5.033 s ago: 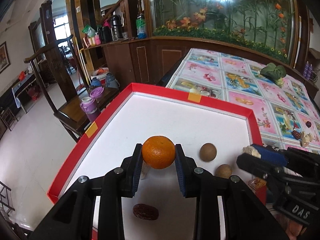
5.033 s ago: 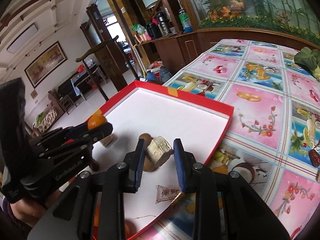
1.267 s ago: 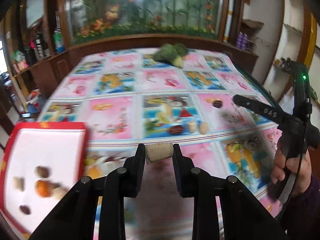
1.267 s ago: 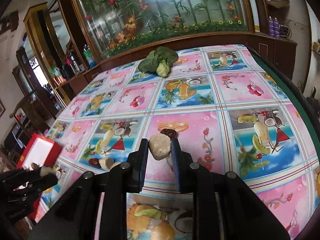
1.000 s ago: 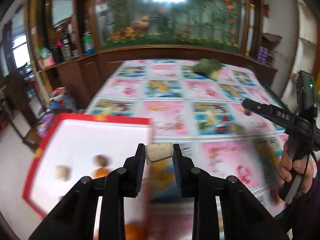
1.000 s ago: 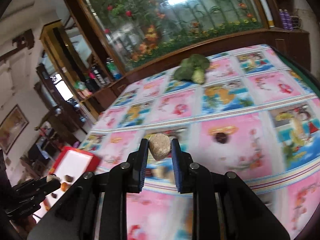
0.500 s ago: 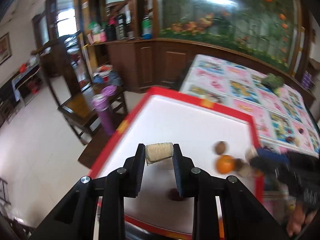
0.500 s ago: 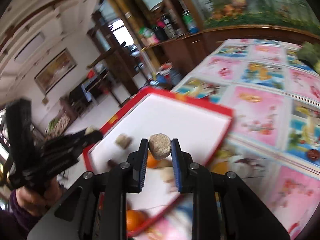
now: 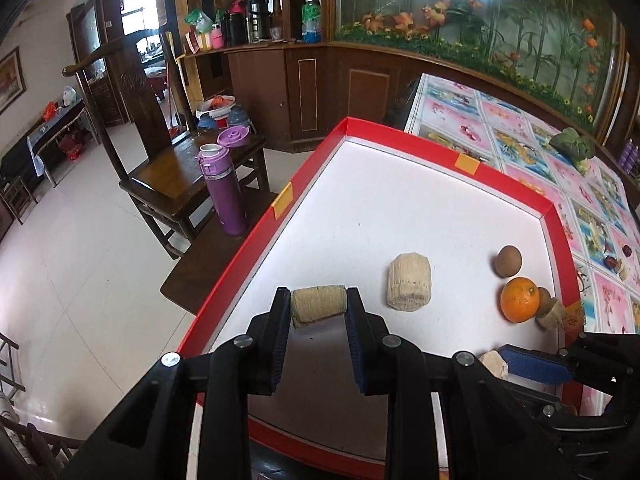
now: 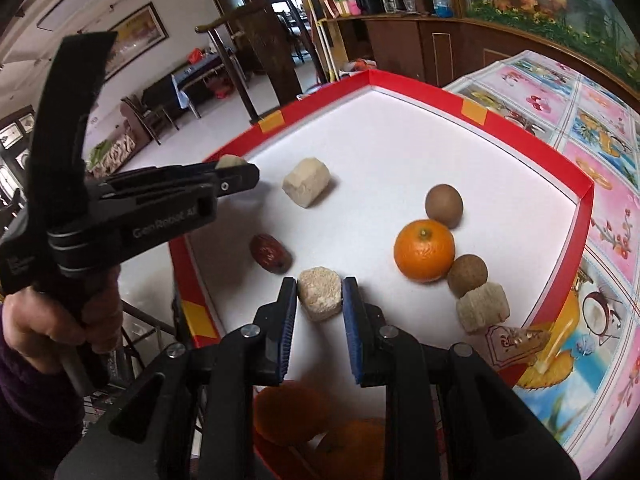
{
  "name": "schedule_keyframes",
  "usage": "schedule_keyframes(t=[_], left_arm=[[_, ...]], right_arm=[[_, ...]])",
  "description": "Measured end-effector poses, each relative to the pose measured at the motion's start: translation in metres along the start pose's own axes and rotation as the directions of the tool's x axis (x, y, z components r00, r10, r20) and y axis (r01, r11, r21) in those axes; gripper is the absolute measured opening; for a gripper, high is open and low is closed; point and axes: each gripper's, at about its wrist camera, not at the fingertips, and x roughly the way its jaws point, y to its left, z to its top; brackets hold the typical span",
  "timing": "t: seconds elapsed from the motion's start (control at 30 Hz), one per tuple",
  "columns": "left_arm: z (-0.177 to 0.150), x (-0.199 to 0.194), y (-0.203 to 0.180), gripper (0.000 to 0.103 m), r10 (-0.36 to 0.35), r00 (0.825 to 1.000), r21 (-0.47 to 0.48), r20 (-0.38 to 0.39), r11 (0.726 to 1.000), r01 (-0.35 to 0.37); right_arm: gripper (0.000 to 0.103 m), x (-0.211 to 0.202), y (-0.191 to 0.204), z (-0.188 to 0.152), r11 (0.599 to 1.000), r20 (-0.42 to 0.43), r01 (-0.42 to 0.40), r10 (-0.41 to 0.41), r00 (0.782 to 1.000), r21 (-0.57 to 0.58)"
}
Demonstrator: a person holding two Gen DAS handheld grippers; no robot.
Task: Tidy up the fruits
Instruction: 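Carry both cubes over the red tray and open both tools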
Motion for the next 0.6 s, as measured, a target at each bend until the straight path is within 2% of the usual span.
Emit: schedule_keyframes(t=[0.2,0.23,0.3,0.33,0.37,0.5,0.6], left_arm=[[-0.003,0.006,-0.002,0.027,0.018,0.999,0.000,-0.029,1.000,-0.019],[-0.002,0.006,-0.002,0.029,0.028,0.999,0.000,-0.033,1.000,-0.028],[-0.001,0.005,0.001,0.040,0.039,0.998,-0.010,-0.043,0.999,-0.039],[0.000,0.005,0.002,0.046,0.045,0.998,-0.016,-0.044,0.999,-0.045],[0.000,0.002,0.001,0.047,0.059,0.998,-0.019,-0.036,0.998,-0.060],[0.006,-0.017,-0.009,0.048,0.058,0.998,-0.019,0.016,0.998,-0.058],[0.010,-0.038,-0.031,0.051,0.030,0.996,0.022,0.079,0.999,-0.032]], right_arm=[[0.026,-0.001,0.005,-0.002,0.999,-0.018,0.026,-0.027,0.999,-0.021],[0.026,-0.001,0.006,-0.002,0.999,-0.020,0.032,-0.032,0.999,-0.027],[0.028,0.000,0.006,-0.001,0.999,-0.027,0.034,-0.035,0.999,-0.034],[0.036,-0.001,0.004,0.000,0.999,-0.030,0.024,-0.025,0.999,-0.027],[0.046,-0.003,0.003,0.001,1.000,-0.030,0.014,-0.015,0.999,-0.018],[0.049,-0.031,-0.007,0.002,0.999,0.067,-0.050,0.050,0.996,-0.003],[0.049,-0.057,-0.023,0.002,0.999,0.154,-0.050,0.048,0.987,0.011]])
